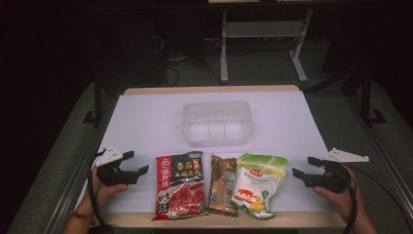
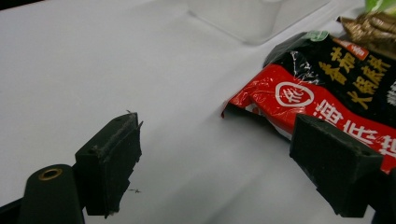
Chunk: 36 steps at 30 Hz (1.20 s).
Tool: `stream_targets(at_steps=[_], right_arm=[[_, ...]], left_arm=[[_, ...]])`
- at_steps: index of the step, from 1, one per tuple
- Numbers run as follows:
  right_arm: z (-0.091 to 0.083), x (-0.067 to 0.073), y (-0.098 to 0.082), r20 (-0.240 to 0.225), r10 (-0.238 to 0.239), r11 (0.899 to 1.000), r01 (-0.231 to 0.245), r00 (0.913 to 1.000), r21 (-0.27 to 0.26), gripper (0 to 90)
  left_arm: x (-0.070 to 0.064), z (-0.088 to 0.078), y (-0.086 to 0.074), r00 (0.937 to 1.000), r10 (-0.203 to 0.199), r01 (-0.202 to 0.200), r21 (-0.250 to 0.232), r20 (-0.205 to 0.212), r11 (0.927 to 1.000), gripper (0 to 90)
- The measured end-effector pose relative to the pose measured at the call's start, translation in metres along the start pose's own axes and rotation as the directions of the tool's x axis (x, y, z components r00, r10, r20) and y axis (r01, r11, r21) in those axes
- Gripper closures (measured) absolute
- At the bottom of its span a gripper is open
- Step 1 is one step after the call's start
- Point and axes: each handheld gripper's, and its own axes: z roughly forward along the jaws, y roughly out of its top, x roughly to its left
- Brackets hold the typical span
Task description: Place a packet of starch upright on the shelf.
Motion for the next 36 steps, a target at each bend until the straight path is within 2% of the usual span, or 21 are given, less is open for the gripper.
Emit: stream_targets(at_steps=[7, 11, 16, 23, 27, 29, 32, 36], right_arm=[[-0.003, 0.006, 0.002, -0.103, 0.01, 1.0, -0.01, 0.9946, 0.002, 18.3], [-0.003, 0.012, 0.005, -0.122, -0.002, 1.0, 0.004, 0.9925, 0.011, 18.0], [0.0, 0.02, 0.006, -0.151, -0.02, 0.999, 0.024, 0.9883, 0.025, 17.0], [0.008, 0.025, 0.005, -0.194, -0.012, 0.998, 0.023, 0.9809, 0.056, 16.4], [0.015, 0.028, 0.003, -0.222, 0.009, 0.997, 0.009, 0.9749, 0.079, 16.4], [0.018, 0.03, 0.003, -0.238, 0.003, 0.996, 0.017, 0.9713, 0.086, 16.4], [0.023, 0.032, 0.004, -0.267, 0.034, 0.996, -0.009, 0.9632, 0.094, 16.4], [0.032, 0.036, 0.004, -0.292, 0.037, 0.992, -0.001, 0.9556, 0.123, 13.9]], left_arm=[[-0.005, 0.002, 0.0, 0.9999, 0.01, -0.01, 0.009, 0.013, 0.9999, 18.8], [-0.007, 0.002, 0.0, 0.9994, 0.029, -0.03, 0.012, 0.016, 0.9995, 19.6], [-0.008, 0.004, 0.001, 0.9993, 0.033, -0.033, 0.014, 0.016, 0.9993, 19.6], [-0.01, 0.007, 0.002, 0.9987, 0.05, -0.05, 0.028, 0.014, 0.9984, 19.7], [-0.01, 0.007, 0.001, 0.999, 0.044, -0.044, 0.029, 0.013, 0.9986, 19.7], [-0.01, 0.007, 0.002, 0.9988, 0.047, -0.048, 0.032, 0.012, 0.9983, 19.8], [-0.011, 0.008, 0.002, 0.9986, 0.05, -0.05, 0.032, 0.016, 0.9982, 19.8], [-0.012, 0.008, 0.002, 0.9985, 0.05, -0.051, 0.033, 0.02, 0.9982, 19.8]])
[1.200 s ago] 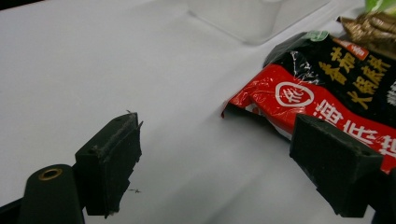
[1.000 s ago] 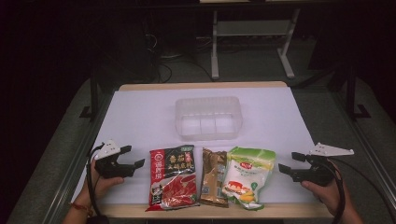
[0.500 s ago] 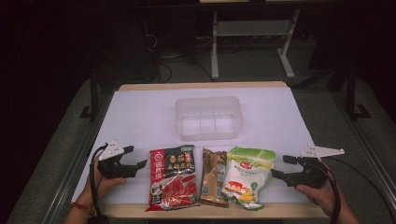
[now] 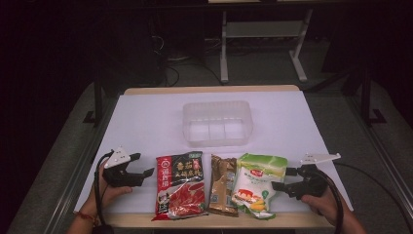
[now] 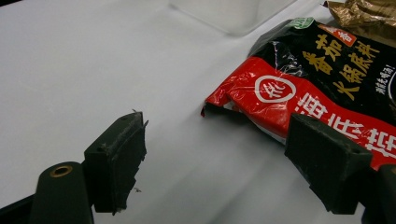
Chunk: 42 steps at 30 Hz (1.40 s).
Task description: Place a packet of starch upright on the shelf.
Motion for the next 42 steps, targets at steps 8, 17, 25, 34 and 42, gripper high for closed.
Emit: stream_targets(at_steps=[8, 17, 25, 34, 42], right_arm=[[0.012, 0.002, 0.005, -0.093, 0.042, 0.999, -0.042, 0.9947, 0.002, 13.7], [0.032, 0.006, 0.017, -0.16, 0.052, 0.998, -0.047, 0.9857, 0.036, 24.8], [0.042, 0.01, 0.019, -0.213, 0.049, 0.997, -0.035, 0.9759, 0.066, 46.1], [0.04, 0.01, 0.02, -0.203, 0.041, 0.998, -0.029, 0.9784, 0.065, 71.0], [0.04, 0.017, 0.023, -0.163, -0.01, 0.999, 0.018, 0.9866, 0.049, 83.3]], left_arm=[[-0.002, 0.0, 0.001, 0.9998, 0.003, -0.003, -0.006, 0.018, 1.0, 19.9], [-0.008, 0.003, 0.003, 0.9991, 0.025, -0.025, 0.002, 0.034, 0.9997, 20.3], [-0.007, 0.002, 0.002, 0.9992, 0.016, -0.016, 0.0, 0.036, 0.9999, 20.2], [-0.008, 0.004, 0.002, 0.999, 0.02, -0.021, 0.012, 0.039, 0.9997, 20.1], [-0.007, 0.005, 0.002, 0.9989, 0.022, -0.023, 0.021, 0.041, 0.9995, 20.0]])
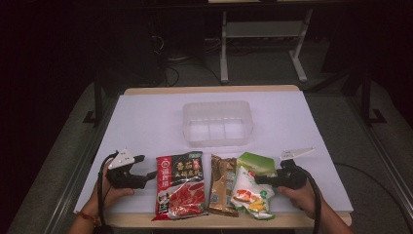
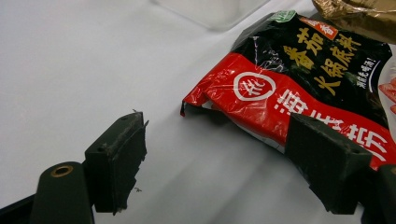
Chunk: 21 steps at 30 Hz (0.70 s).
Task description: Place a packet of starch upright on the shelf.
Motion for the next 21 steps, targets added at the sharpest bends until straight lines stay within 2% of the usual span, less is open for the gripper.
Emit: stream_targets(at_steps=[7, 13, 17, 21], right_arm=[[-0.003, 0.017, 0.008, 0.041, -0.08, 0.996, 0.082, 0.9959, -0.032, 88.8], [-0.011, 0.038, 0.018, 0.07, -0.158, 0.983, 0.164, 0.985, -0.087, 89.5], [-0.02, 0.051, 0.024, 0.1, -0.209, 0.967, 0.221, 0.9728, -0.124, 89.6], [-0.029, 0.058, 0.028, 0.127, -0.233, 0.957, 0.251, 0.9641, -0.147, 89.6]], left_arm=[[0.0, 0.0, 0.0, 1.0, -0.009, 0.009, -0.001, 0.004, 1.0, 20.0], [0.0, -0.001, 0.0, 0.9999, -0.01, 0.01, -0.005, 0.01, 0.9999, 20.0], [0.001, -0.003, 0.0, 0.9999, -0.007, 0.007, -0.006, 0.008, 1.0, 20.1], [0.002, -0.004, -0.001, 0.9998, -0.017, 0.017, -0.015, 0.009, 0.9998, 20.1]])
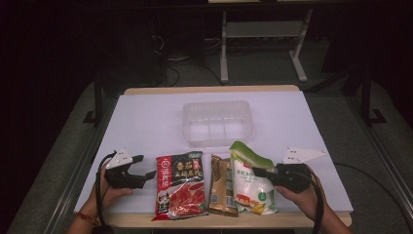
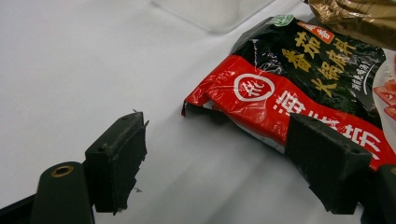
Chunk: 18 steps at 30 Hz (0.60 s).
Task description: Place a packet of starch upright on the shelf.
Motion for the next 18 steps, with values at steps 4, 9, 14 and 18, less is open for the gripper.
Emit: stream_targets(at_steps=[4, 9, 14, 18], right_arm=[[-0.005, 0.0, 0.001, 0.04, -0.016, 1.0, 0.016, 0.9991, -0.004, 89.6], [-0.005, 0.0, 0.004, 0.075, -0.036, 0.999, 0.036, 0.9965, -0.004, 89.6], [-0.009, -0.002, 0.008, 0.117, -0.055, 0.998, 0.057, 0.9916, -0.015, 89.5], [-0.012, -0.001, 0.015, 0.164, -0.08, 0.996, 0.085, 0.9832, -0.027, 89.5]], left_arm=[[0.0, 0.0, 0.0, 1.0, 0.001, -0.001, -0.004, 0.001, 1.0, 20.1], [0.001, 0.0, 0.0, 1.0, -0.001, 0.001, -0.002, 0.004, 1.0, 20.1], [0.0, 0.0, 0.0, 1.0, -0.005, 0.005, 0.001, 0.003, 1.0, 20.1], [0.001, 0.001, 0.0, 1.0, -0.004, 0.004, 0.003, 0.005, 1.0, 20.1]])
